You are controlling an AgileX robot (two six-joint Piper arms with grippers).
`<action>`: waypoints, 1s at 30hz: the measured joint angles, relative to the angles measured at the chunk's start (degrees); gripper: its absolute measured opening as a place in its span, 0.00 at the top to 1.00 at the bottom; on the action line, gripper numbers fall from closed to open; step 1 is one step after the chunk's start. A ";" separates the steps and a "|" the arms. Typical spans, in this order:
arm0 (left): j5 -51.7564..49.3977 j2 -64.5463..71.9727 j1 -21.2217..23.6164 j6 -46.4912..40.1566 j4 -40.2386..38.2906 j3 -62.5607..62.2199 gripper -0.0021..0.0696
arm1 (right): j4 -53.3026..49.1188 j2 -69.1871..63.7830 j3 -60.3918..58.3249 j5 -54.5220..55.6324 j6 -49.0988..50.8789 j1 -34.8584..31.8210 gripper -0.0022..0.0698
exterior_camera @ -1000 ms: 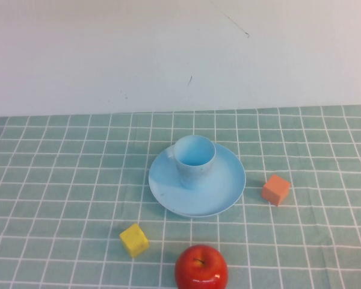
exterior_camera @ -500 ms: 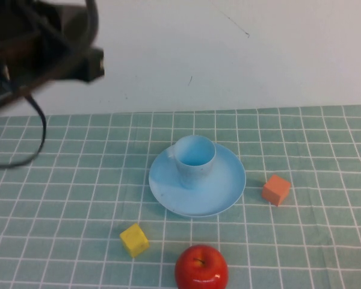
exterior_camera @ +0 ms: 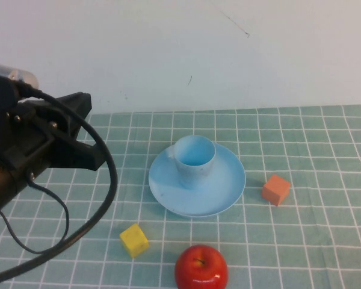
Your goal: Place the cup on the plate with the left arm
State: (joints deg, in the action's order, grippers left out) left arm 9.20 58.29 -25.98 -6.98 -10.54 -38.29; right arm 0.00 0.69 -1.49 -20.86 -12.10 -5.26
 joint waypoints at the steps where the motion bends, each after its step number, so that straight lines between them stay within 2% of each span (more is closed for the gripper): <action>1: 0.22 0.00 0.00 0.00 0.00 -0.01 0.97 | 0.00 0.00 0.00 0.00 0.00 0.00 0.97; 17: -1.91 0.00 -0.10 0.00 -1.28 0.02 0.97 | 0.00 0.00 0.00 0.00 0.00 0.00 0.97; 23: -2.84 -6.51 0.02 0.00 -1.59 2.60 0.97 | 0.00 0.00 0.00 0.00 0.00 0.00 0.97; 30: -4.72 -24.27 9.66 0.00 0.41 11.38 0.97 | 0.00 0.00 0.00 0.00 0.00 0.00 0.97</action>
State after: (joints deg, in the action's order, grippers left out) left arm 4.47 34.02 -16.32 -6.98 -10.14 -26.91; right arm 0.00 0.69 -1.49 -20.86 -12.10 -5.26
